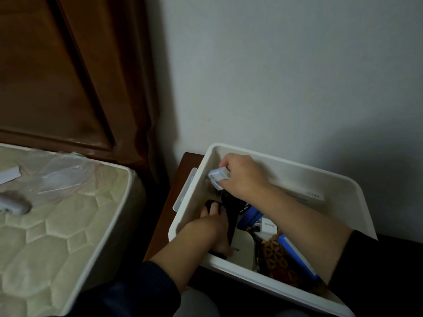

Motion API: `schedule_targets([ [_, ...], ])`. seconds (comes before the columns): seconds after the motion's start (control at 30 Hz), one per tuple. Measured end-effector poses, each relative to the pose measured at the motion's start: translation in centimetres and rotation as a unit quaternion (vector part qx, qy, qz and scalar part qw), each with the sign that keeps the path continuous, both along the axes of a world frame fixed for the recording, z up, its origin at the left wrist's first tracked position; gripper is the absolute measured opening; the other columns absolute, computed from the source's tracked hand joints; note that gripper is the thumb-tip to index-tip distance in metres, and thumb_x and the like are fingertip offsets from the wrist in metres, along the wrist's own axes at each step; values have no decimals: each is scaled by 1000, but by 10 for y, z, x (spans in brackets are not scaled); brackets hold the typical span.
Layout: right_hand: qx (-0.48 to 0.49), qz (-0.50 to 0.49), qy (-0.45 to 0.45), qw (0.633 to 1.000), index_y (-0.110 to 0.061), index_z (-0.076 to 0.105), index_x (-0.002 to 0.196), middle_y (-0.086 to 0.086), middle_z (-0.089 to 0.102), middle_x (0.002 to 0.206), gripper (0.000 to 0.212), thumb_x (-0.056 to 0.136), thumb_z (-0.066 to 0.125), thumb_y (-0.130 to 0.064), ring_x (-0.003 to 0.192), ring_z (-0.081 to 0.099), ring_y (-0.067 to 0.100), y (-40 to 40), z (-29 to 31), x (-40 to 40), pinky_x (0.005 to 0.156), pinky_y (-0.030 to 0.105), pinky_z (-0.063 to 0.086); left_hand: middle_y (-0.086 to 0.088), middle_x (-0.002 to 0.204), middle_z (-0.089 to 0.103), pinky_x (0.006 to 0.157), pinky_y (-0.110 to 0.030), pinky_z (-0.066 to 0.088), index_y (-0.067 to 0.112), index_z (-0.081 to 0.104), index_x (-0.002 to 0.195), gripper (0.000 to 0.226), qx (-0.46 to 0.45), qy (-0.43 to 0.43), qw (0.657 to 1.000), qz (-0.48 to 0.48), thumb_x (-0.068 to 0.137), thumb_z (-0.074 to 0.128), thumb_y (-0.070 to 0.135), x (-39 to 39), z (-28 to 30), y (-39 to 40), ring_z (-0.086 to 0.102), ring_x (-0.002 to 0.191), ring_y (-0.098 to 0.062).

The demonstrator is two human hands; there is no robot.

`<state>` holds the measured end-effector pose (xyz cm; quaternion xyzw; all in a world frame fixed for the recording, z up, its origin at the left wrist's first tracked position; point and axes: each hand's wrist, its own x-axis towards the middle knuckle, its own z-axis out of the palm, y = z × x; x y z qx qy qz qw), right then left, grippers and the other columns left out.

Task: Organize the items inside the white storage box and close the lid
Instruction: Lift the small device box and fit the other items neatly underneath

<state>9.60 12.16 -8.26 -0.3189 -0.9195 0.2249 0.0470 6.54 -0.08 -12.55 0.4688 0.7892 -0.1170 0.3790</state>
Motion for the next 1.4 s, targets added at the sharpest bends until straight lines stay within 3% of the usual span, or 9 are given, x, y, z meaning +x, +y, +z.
schedule_targets([
  [0.13,61,26,-101,993,-21,73,112,4,70,108,32,83,84,-27,96,69,26,-9,-3,-11,74,33,56,-9,173,-26,128,-55,24,6,-14,166,114,-30,-16,999,-9,99,64,55,-2,5,1,-9,161,-42],
  [0.3,131,44,-120,983,-13,69,110,10,71,108,24,89,79,-22,98,70,30,-19,-14,-19,81,38,60,-16,173,-22,125,-51,28,8,-4,168,101,-63,-17,997,-37,103,54,59,1,12,0,12,158,-49],
  [0.43,181,75,-121,973,-12,63,111,11,69,108,20,93,73,-15,99,67,31,-24,-26,-24,69,36,46,-14,174,-20,127,-50,27,10,-3,169,100,-56,-22,998,-24,102,54,59,1,14,-6,12,159,-47],
  [0.63,276,71,-119,951,-20,68,105,7,69,106,15,91,74,-23,109,56,27,-21,-42,-21,94,38,43,-14,175,-19,128,-52,23,12,0,169,96,-37,-33,999,-14,103,55,55,0,12,-9,4,160,-47],
  [0.77,304,62,-138,941,-26,68,99,1,73,99,12,90,74,-29,109,53,25,-16,-47,-24,93,39,39,-13,174,-21,129,-54,21,12,-2,169,96,-39,-38,998,-11,104,55,54,0,9,-9,-1,160,-48],
  [0.93,324,58,-158,931,-29,73,98,-3,72,96,8,90,74,-32,110,51,25,-17,-63,-22,93,40,37,-13,174,-22,128,-56,21,12,10,168,90,-40,-41,998,-10,103,56,53,-2,7,-8,-2,160,-48],
  [1.2,334,71,-74,937,-25,65,107,-2,72,106,28,87,75,-43,107,54,24,-13,-67,-13,92,41,38,-13,174,-23,129,-57,19,12,11,168,88,-42,-46,998,-3,104,55,52,-1,7,-8,-5,160,-47],
  [1.33,301,88,14,949,-27,69,105,-7,67,102,22,88,75,-40,98,57,20,-9,-48,14,89,40,47,-10,175,-21,128,-58,21,9,-2,169,95,-23,-51,998,27,105,55,50,-3,10,-10,-2,160,-46],
  [1.4,238,70,57,967,-29,70,100,-13,66,93,13,88,75,-31,90,59,16,-7,-42,36,83,38,51,-10,175,-20,128,-57,21,7,-6,168,95,-17,-51,997,46,106,54,46,-2,11,-9,-1,161,-44],
])
